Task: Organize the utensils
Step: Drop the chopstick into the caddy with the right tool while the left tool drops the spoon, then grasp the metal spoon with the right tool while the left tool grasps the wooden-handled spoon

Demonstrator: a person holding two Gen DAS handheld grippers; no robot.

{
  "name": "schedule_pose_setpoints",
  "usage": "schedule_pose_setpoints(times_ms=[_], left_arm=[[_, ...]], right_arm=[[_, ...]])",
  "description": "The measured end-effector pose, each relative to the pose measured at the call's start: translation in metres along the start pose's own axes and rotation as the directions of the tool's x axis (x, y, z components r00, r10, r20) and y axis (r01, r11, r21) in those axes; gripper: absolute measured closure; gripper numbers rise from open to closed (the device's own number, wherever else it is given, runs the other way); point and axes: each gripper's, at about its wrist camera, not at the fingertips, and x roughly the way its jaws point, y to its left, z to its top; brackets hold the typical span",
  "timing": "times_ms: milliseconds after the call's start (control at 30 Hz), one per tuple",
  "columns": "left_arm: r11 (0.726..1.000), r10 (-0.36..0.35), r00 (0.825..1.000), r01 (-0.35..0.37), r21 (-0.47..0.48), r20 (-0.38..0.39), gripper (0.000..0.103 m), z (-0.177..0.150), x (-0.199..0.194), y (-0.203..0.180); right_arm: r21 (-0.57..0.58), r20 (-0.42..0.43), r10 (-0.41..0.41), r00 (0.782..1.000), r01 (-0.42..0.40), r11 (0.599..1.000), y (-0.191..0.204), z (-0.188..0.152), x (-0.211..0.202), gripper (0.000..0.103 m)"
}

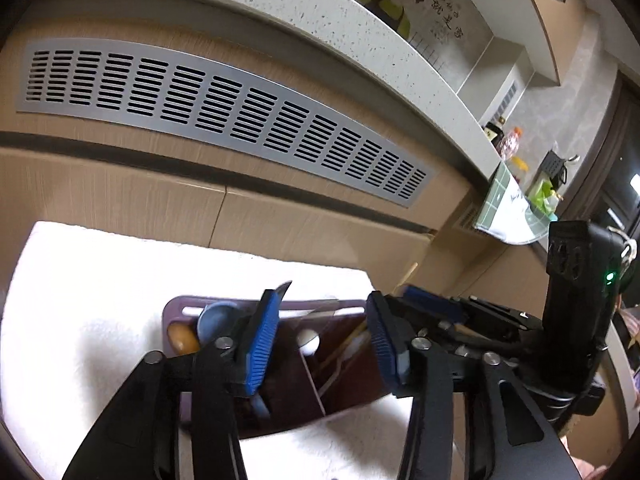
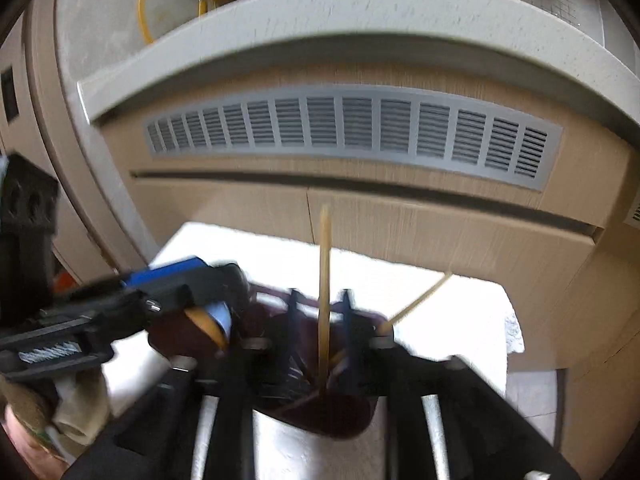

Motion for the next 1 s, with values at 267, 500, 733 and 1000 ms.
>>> schedule_pose_setpoints(times_ms=[267,500,733,1000], left_arm=[[0.989,0.118,0.992,-0.121,0.08,0.046,0.041,-0.019,-0.052,-0.012],[0.955,0.284,0.957,-0.277,0.104,-0.053,0.037,-0.079,-0.084,0.007],[0.928,0.37,0.905,-0.351,0.125,-0.211,0.037,-0.168,-0.113,0.027],[0.917,0.397,0.886,-0.376,0.129,-0.241,0.037,-0.239,-0.144,0.009]], right_arm=[[-0.004,0.02,-0.062,0.998,0.062,0.998,-0.004,-0.034,-0.033,0.04],[-0.003,-0.081,-0.097,0.992,0.098,0.995,0.011,-0.097,-0.045,0.027],[0.029,-0.208,-0.058,0.976,0.066,0.997,0.034,-0.172,-0.04,0.024],[0.056,-0.287,-0.007,0.958,0.024,0.998,0.058,-0.228,-0.041,0.024]])
